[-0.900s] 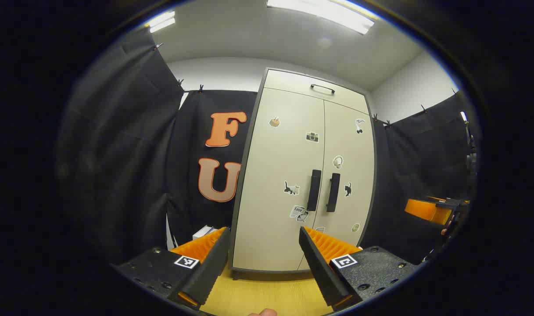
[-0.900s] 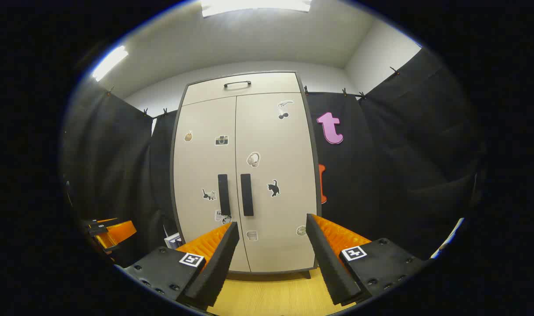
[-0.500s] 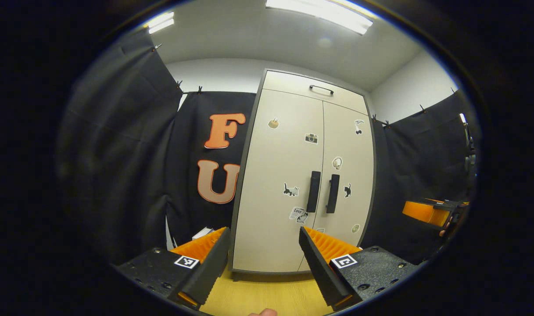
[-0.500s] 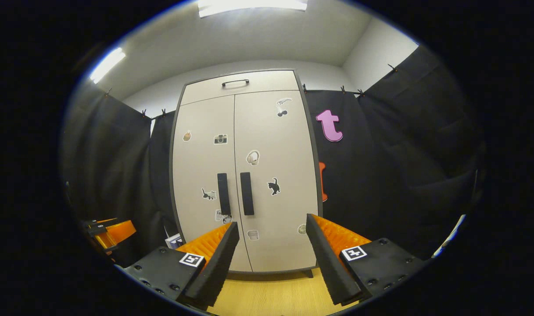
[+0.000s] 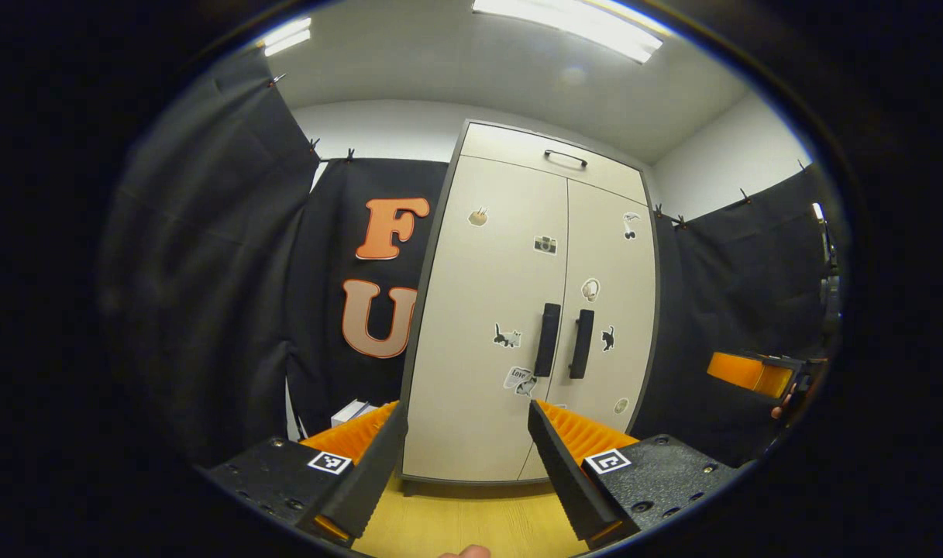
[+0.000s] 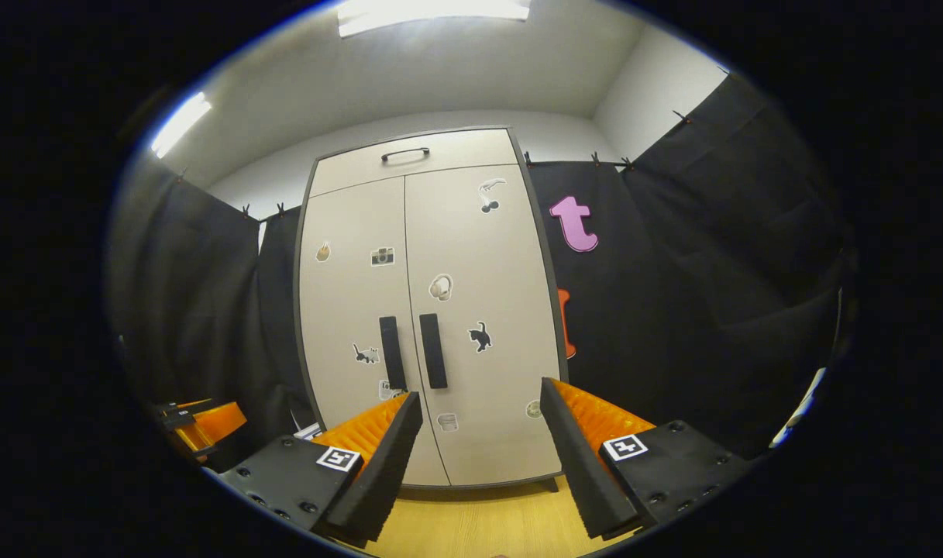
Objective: Open the right door of the double-door shoe cabinet with the right hand, and open the left door with the left hand.
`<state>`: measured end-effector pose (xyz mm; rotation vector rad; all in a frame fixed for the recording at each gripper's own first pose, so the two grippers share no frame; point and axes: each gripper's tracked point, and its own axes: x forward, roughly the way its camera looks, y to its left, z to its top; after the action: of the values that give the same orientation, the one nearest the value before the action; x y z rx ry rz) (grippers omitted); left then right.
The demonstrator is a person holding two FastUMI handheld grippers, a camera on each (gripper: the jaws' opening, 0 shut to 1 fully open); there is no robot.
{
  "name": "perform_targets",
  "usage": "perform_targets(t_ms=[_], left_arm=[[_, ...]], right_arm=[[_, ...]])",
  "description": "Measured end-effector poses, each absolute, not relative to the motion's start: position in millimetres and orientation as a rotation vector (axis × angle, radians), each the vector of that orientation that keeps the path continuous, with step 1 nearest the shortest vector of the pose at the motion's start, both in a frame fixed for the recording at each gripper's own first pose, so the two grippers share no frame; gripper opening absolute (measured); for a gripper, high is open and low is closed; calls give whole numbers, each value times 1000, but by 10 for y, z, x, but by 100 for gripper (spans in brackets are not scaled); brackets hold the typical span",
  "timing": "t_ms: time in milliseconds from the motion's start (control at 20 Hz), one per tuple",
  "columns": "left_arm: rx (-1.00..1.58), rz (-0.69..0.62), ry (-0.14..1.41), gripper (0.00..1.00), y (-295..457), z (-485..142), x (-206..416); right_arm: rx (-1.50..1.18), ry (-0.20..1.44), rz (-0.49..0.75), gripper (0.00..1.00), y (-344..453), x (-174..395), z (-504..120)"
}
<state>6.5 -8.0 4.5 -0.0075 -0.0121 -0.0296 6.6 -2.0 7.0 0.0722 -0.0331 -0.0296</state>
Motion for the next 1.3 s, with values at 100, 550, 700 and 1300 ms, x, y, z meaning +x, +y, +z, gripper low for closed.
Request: perform_targets(t_ms=[100, 550, 700, 1300], left_arm=[[3, -12, -15, 94, -27, 37, 80], [-37, -31, -4, 94, -79, -53, 334], [-51, 2, 1, 94, -18, -129, 383], [-68, 90, -10, 94, 182, -334, 462]], right_arm=[[89, -62, -22, 98, 19, 116, 89], [86, -33, 17, 98, 172, 658, 217], [112, -4, 74, 98, 308, 860, 255], [57, 88, 160, 96, 645, 2365, 39]])
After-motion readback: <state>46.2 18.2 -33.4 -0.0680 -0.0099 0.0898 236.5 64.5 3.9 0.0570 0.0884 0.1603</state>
